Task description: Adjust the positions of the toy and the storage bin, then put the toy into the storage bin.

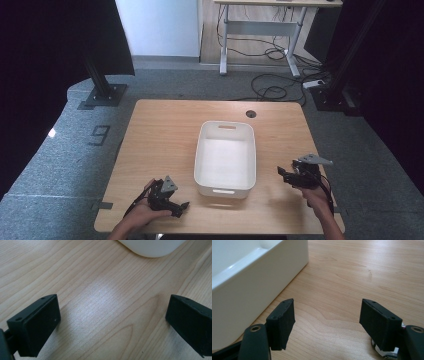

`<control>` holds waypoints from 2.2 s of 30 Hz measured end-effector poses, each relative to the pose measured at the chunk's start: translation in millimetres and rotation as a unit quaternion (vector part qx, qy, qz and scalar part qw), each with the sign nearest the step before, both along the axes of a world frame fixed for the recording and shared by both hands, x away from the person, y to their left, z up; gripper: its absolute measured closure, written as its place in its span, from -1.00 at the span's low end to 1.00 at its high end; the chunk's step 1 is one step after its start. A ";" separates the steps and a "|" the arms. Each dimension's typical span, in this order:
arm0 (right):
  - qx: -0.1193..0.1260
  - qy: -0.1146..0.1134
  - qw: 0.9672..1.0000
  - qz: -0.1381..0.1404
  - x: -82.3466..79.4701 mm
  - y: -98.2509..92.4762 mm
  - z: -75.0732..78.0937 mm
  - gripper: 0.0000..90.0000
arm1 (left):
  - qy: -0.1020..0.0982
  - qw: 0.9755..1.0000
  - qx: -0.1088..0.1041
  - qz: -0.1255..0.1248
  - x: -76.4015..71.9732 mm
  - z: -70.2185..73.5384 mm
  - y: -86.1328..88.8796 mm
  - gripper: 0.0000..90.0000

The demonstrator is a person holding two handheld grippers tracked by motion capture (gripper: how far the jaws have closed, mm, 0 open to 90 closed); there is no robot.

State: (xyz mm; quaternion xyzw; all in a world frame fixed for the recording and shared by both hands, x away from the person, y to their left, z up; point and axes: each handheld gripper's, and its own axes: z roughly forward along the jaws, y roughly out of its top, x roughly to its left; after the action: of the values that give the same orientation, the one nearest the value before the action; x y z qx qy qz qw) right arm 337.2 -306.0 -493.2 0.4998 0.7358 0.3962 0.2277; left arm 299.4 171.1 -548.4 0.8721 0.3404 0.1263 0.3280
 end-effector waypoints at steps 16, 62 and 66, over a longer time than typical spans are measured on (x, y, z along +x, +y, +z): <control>0.003 0.008 1.000 -0.025 1.8 -14.2 0.5 -0.37 | 0.001 1.000 0.001 -0.001 0.4 0.2 -0.2 -1.00; -0.003 0.037 0.995 -0.095 16.7 -59.7 -14.8 -0.30 | 0.002 1.000 0.000 -0.004 1.3 0.2 -0.7 -1.00; -0.005 0.045 0.994 -0.096 19.1 -62.0 -17.8 -0.31 | 0.002 1.000 0.001 -0.004 1.3 0.2 -0.7 -1.00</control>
State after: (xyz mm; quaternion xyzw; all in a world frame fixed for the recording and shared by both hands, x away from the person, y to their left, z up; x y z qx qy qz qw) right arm 356.3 -368.0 -511.0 0.5841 0.6960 0.3462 0.2338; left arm 300.7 170.4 -548.2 0.8737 0.3377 0.1239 0.3275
